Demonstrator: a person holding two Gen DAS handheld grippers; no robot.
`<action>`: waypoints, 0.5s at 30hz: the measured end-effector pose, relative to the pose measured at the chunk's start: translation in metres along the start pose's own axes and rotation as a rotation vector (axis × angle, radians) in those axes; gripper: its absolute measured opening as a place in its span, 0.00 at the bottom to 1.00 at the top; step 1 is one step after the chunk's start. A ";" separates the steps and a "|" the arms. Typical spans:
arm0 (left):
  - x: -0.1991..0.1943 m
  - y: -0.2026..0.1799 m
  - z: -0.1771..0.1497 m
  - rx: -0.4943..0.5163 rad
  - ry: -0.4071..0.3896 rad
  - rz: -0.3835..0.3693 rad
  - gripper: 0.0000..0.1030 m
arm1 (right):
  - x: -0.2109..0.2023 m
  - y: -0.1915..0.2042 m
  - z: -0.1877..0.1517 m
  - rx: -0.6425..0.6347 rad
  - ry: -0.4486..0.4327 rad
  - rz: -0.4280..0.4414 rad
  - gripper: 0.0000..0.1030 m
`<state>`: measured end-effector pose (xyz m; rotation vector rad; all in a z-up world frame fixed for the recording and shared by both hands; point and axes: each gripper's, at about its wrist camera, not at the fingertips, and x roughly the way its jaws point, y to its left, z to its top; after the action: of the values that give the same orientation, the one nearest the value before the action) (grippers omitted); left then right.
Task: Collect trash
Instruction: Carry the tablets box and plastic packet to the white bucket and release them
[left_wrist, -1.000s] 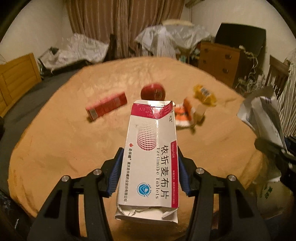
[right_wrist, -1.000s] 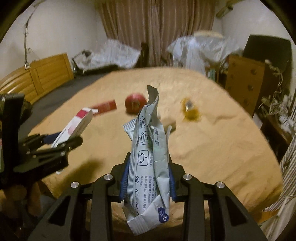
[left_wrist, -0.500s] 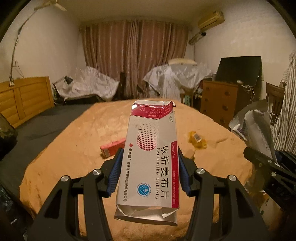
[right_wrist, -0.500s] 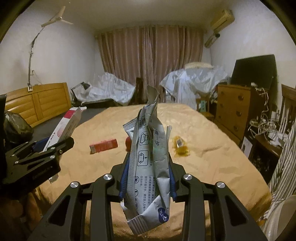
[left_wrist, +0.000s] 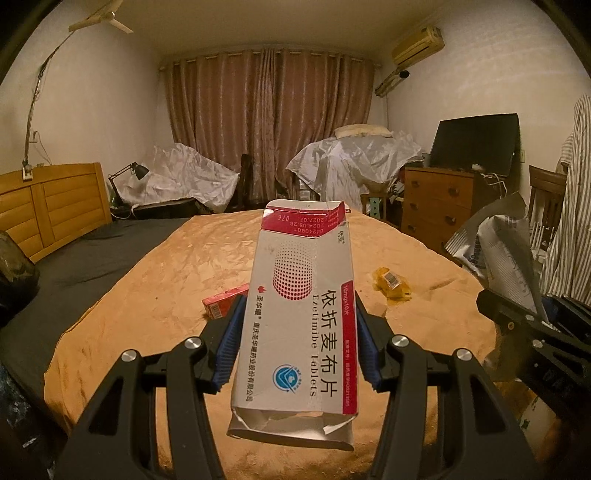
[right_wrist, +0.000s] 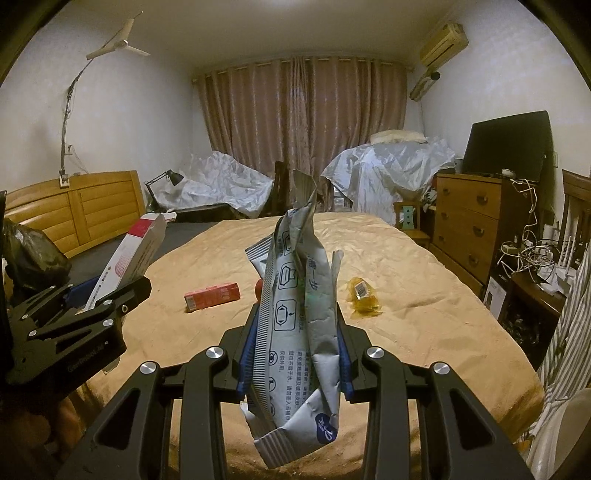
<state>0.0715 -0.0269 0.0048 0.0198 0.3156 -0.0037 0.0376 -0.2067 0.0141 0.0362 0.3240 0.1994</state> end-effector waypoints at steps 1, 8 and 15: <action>0.000 0.001 0.000 0.001 0.000 0.000 0.50 | 0.003 0.001 0.000 0.000 0.000 0.000 0.36; 0.002 0.002 -0.001 0.001 0.004 -0.005 0.50 | 0.004 0.003 0.003 0.000 -0.004 -0.003 0.36; 0.000 -0.026 0.006 0.026 -0.008 -0.062 0.50 | -0.012 -0.013 0.010 0.013 -0.006 -0.050 0.36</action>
<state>0.0735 -0.0529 0.0101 0.0354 0.3083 -0.0690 0.0321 -0.2221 0.0266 0.0414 0.3198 0.1481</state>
